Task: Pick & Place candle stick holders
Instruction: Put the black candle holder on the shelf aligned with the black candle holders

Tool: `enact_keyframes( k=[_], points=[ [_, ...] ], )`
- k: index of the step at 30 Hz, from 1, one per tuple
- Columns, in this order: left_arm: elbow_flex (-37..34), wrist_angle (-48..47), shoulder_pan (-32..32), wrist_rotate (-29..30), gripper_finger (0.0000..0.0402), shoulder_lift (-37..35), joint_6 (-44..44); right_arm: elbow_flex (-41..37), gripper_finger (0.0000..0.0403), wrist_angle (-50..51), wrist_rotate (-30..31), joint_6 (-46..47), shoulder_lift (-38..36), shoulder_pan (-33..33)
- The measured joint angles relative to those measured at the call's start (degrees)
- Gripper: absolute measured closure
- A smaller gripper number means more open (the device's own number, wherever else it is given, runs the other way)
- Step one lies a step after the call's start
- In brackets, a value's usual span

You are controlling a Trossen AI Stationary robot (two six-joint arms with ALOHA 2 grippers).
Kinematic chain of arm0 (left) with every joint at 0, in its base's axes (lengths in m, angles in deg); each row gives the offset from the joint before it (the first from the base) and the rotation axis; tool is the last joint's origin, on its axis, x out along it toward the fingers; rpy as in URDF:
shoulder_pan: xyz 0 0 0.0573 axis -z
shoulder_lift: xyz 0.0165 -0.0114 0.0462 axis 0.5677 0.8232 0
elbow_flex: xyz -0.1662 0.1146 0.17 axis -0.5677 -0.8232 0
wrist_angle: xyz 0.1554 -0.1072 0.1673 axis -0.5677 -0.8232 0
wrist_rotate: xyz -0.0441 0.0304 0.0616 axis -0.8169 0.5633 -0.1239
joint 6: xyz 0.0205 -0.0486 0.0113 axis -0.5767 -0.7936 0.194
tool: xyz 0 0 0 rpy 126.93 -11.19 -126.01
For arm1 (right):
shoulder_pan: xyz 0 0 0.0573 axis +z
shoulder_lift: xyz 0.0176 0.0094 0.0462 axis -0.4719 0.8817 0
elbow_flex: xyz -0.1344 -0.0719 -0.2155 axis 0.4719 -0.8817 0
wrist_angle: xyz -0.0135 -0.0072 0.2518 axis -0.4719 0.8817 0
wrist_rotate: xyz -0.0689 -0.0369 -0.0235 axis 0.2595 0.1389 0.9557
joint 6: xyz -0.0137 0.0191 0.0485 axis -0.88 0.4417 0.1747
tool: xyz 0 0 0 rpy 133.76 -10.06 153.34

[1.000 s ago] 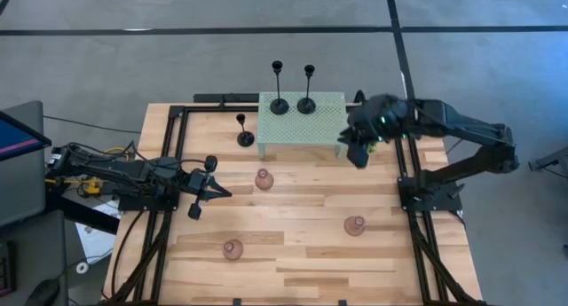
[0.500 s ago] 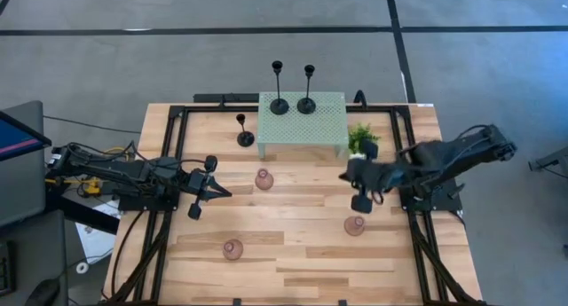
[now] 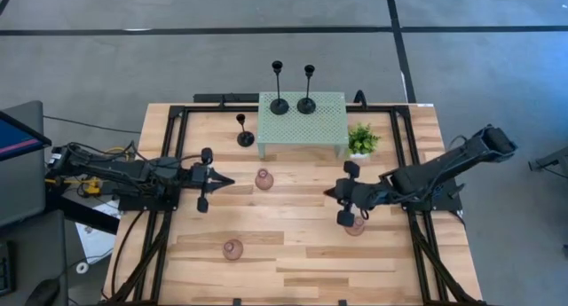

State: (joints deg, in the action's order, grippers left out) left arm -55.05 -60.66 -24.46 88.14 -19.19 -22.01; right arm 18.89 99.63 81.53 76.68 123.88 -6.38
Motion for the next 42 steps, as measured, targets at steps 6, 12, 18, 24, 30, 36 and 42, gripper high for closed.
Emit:
enact_keyframes(
  k=[6, 12, 18, 24, 30, 36, 42],
  points=[
    [0.01, 0.0, 0.02, 3.88, 0.0389, 3.2, 0.0, -9.31, 0.0402, -19.27, -5.03, -1.78, 0.02, -0.06],
    [0.0, -0.09, -0.22, 19.29, 0.0389, 9.46, 0.0, -11.1, 0.0402, -25.71, -7.1, -4.29, 0.02, -0.06],
    [0.0, 0.77, -5.41, 25.07, 0.0396, 14.81, -0.21, -11.12, 0.0402, -26.47, -7.11, -4.66, 0.02, -0.07],
    [0.0, 1.65, -15.06, 18.23, 0.0395, 15.69, 0.48, -11.12, 0.0402, -26.34, -7.11, -4.64, 0.02, -0.04],
    [0.0, 1.68, -28.48, -0.7, 0.0394, 15.71, 1.52, -11.12, 0.0402, -26.3, -7.11, -4.62, 0.02, -0.04],
    [0.0, 1.88, -40.9, -11.79, 0.0394, 15.91, 1.53, -11.12, 0.0402, -26.26, -7.11, -4.49, 0.02, -0.04],
    [0.0, 5.53, -49.35, -22.53, 0.0394, 19.0, 1.53, -11.12, 0.0402, -26.27, -7.07, -4.49, 0.02, -0.2]
  ],
)
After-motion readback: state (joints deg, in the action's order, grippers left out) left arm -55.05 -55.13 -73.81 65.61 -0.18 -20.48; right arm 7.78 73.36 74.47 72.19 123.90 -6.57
